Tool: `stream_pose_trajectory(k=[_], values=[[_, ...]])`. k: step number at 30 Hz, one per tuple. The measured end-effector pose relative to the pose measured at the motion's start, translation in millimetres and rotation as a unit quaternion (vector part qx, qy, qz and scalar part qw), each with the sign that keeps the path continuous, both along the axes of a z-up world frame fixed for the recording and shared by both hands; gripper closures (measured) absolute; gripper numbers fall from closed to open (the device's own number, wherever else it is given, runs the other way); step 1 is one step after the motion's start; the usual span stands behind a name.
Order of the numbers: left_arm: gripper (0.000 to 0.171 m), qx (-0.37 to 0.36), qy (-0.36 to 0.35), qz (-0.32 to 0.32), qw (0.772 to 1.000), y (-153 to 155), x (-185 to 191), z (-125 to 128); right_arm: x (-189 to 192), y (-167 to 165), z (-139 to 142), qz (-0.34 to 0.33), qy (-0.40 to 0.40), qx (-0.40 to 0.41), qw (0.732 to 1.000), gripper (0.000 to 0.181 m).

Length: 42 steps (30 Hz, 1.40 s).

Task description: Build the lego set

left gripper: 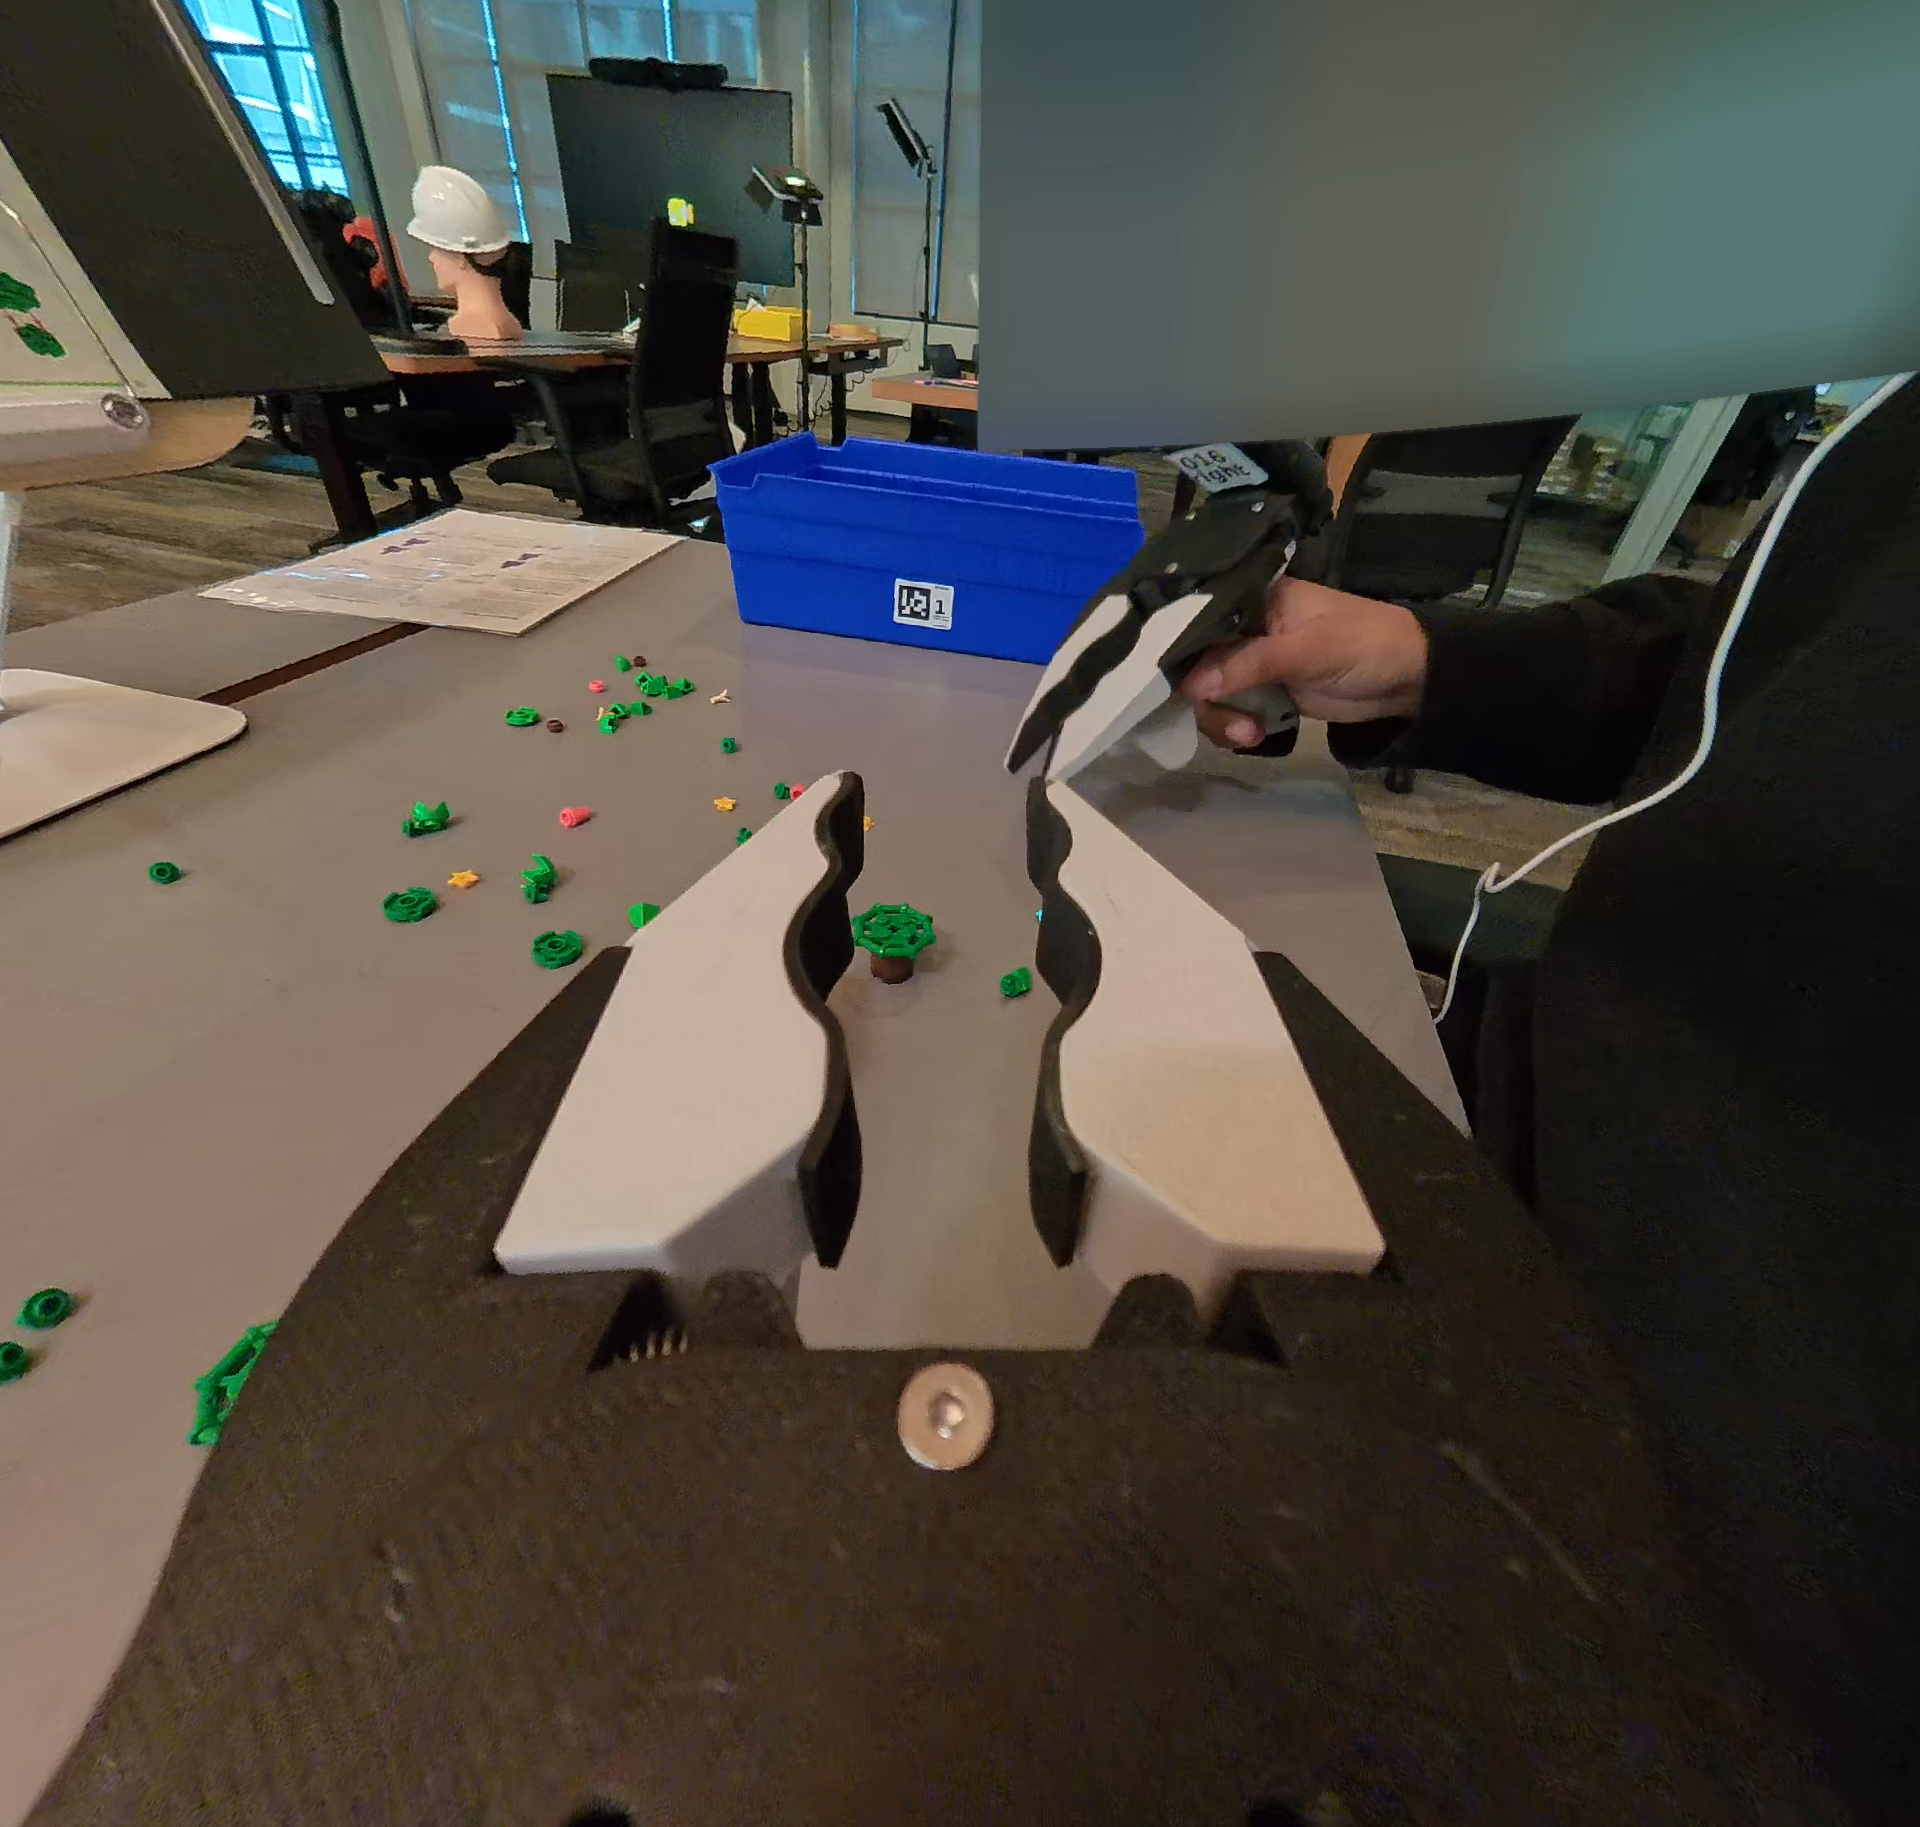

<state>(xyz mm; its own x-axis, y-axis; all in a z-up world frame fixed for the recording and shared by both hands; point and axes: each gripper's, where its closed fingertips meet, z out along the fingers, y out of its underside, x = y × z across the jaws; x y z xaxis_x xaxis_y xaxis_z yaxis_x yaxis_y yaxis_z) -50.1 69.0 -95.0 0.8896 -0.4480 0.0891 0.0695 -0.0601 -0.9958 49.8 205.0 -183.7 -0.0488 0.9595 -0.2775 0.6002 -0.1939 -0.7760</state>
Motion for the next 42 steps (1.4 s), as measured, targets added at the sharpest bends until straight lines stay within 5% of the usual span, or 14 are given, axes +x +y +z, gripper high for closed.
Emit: stream_pose_trajectory(k=[6, 11, 15, 18, 23, 30, 42], values=[[0.143, -0.001, 0.002, 0.008, 1.0, 1, -3, -1, -20, 23, 29, 0.001, 0.05, 0.079, 0.996, 0.151], [0.143, 0.0, 0.002, 0.027, 1.0, 2, -12, -1, -59, 67, 71, -0.044, 0.179, 0.195, 0.963, 0.139], [0.143, 0.001, -0.004, 0.057, 0.998, 2, -26, 0, -93, 111, 59, -0.055, 0.179, 0.195, 0.963, 0.121], [0.144, 0.002, -0.012, 0.081, 0.997, 1, -38, -1, -107, 132, 53, -0.05, 0.196, 0.142, 0.969, 0.13], [0.15, 0.016, -0.009, 0.114, 0.993, -3, -56, 3, -92, 123, 50, -0.004, 0.224, 0.122, 0.967, 0.161], [0.171, 0.004, 0.008, 0.145, 0.989, 1, -70, -4, -96, 75, 27, 0.083, 0.159, 0.079, 0.981, 0.161], [0.171, -0.024, 0.026, 0.134, 0.99, 12, -64, -18, -110, 15, -18, 0.152, 0.043, 0.173, 0.972, 0.159]])
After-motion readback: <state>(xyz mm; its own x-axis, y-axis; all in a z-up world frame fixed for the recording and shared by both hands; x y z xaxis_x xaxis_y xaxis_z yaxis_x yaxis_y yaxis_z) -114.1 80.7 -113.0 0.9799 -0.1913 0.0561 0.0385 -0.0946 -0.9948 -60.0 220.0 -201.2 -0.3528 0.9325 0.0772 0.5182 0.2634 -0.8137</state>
